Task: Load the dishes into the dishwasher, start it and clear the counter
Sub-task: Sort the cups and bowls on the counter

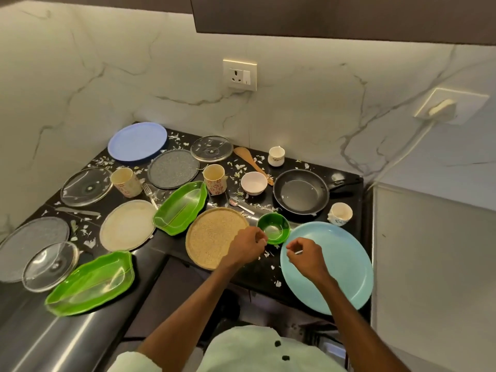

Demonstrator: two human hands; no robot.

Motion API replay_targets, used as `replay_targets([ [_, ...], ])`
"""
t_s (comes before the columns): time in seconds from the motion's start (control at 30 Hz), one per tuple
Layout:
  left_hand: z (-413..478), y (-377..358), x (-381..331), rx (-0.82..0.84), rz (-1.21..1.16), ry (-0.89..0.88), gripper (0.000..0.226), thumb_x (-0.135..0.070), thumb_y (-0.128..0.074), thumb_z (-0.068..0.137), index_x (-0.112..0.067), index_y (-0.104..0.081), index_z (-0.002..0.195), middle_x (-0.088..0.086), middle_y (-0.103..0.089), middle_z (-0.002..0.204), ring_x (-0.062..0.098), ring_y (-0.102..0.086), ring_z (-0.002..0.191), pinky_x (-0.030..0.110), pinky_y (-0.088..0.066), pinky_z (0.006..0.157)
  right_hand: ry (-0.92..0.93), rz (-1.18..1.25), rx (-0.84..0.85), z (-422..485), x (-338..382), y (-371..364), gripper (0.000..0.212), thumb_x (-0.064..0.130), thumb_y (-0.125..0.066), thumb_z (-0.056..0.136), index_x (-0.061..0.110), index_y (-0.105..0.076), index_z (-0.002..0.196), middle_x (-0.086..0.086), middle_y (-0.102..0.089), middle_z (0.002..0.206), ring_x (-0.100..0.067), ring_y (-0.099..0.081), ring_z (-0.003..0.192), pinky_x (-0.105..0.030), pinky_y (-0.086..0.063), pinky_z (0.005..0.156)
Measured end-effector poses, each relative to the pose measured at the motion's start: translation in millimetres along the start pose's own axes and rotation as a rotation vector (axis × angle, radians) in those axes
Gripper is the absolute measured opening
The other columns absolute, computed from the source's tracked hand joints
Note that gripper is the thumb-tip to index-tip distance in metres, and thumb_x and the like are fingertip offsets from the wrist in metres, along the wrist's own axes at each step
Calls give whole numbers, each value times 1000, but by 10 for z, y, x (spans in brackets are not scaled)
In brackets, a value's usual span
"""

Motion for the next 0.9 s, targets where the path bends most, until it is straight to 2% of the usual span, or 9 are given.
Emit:
replay_targets([
  [0.13, 64, -4, -43, -11, -6, 19, 17, -25, -62, 89, -19, -73, 102, -5, -73, 101, 8, -66, 94, 36, -56, 89, -2, 13, 14, 127, -35, 72, 12, 15, -77, 84, 25, -74, 90, 10, -72, 84, -11, -72, 76, -39, -62, 81],
  [0.27, 94, 86, -95, -60, -6, 22, 16, -27, -63, 89, -22, -72, 101, -9, -72, 99, 5, -65, 92, 31, -57, 84, 4, 0, -2, 177, 29, 120, 12, 16, -77, 83, 22, -74, 93, 9, -72, 84, -6, -70, 74, -33, -61, 80],
  [0.37, 99, 195, -88, -107, -2, 27, 12, -30, -67, 87, -26, -73, 96, -14, -72, 91, -1, -65, 84, 22, -52, 74, 27, -16, -12, 191, 142, 101, 11, 16, -79, 82, 21, -74, 91, 9, -72, 83, -4, -68, 75, -25, -58, 77],
  [0.5, 140, 309, -14, -117, 14, 43, 10, -35, -73, 81, -26, -75, 85, -15, -71, 73, -3, -66, 69, 23, -53, 64, 35, -19, -21, 233, 195, 117, 9, 22, -84, 79, 22, -75, 81, 12, -72, 74, -4, -68, 71, -22, -58, 71],
  [0.57, 201, 369, 0, -107, 13, 44, 15, -39, -74, 84, -25, -75, 79, -16, -70, 65, -5, -65, 61, 20, -52, 59, -7, 9, -63, 281, 136, 232, 11, 28, -85, 80, 23, -75, 76, 12, -71, 68, -3, -68, 67, -22, -56, 67],
  [0.67, 316, 456, -73, -101, 16, 24, 33, -48, -68, 90, -22, -75, 71, -14, -69, 58, -5, -63, 56, 16, -45, 54, -93, 49, -217, 389, -64, 539, 23, 39, -82, 82, 21, -73, 69, 9, -70, 65, -6, -66, 65, -33, -56, 68],
  [0.77, 463, 496, -140, -79, -10, 13, 39, -53, -63, 93, -20, -73, 74, -13, -70, 60, -2, -65, 56, 23, -53, 59, -135, 57, -459, 497, -264, 980, 23, 33, -85, 79, 15, -72, 84, -4, -73, 84, -23, -68, 80, -38, -55, 78],
  [0.83, 558, 503, -199, -62, -17, 1, 31, -48, -64, 94, -21, -72, 80, -10, -72, 63, 0, -66, 56, 23, -53, 56, -179, -23, -566, 618, -397, 1275, 42, 27, -90, 73, 9, -69, 104, -17, -68, 104, -36, -62, 100, -43, -51, 89],
  [0.9, 648, 499, -242, -44, 4, -15, 24, -42, -65, 94, -21, -74, 85, -10, -72, 65, 1, -66, 57, 27, -56, 59, -246, -104, -562, 805, -522, 1470, 66, 25, -92, 68, 5, -61, 123, -23, -59, 122, -41, -52, 117, -47, -43, 101],
])
Point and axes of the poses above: each hand's wrist, its own z-axis towards the middle knuckle, its own y-axis out of the back of the hand, x = y × z, the point moved 10 cm from there along z, towards the middle knuckle
